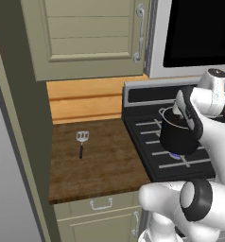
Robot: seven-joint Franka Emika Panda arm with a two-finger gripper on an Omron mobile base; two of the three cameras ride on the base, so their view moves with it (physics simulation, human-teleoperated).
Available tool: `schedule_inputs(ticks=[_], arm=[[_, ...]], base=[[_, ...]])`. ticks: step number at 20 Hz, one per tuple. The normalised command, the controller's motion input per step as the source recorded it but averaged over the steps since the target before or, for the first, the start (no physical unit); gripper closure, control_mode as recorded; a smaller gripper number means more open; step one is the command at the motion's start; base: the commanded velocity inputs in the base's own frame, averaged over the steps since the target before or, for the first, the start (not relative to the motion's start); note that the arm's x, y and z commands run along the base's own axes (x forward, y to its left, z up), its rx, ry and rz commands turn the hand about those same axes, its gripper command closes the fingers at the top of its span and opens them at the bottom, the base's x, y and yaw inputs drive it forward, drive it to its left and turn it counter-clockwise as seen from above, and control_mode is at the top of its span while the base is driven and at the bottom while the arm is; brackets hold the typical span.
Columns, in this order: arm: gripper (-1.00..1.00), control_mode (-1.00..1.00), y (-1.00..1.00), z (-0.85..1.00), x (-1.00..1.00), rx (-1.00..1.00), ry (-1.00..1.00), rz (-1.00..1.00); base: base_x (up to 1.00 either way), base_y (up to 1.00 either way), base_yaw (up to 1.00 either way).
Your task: Put the mushroom and squash in the pot. Retrieve the spatula and lightly stir the vegetables in the pot.
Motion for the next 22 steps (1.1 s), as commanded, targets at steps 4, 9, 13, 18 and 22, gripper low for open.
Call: schedule_inputs(ticks=[4, 9, 13, 18, 22], arm=[[-1.0, -1.0, 0.93, 0.0, -0.85, 0.0, 0.0, 0.12], [-1.0, -1.0, 1.0, 0.0, -0.71, -0.05, 0.0, 0.07], [-1.0, -1.0, 1.0, 0.0, -0.34, -0.1, 0.0, 0.0], [-1.0, -1.0, 1.0, -0.01, 0.07, -0.04, 0.0, -0.03], [-1.0, -1.0, 1.0, -0.02, 0.42, 0.0, 0.02, -0.05]], base=[[0.0, 0.0, 0.0], [0.0, 0.0, 0.0], [0.0, 0.0, 0.0], [0.0, 0.0, 0.0], [0.0, 0.0, 0.0]])
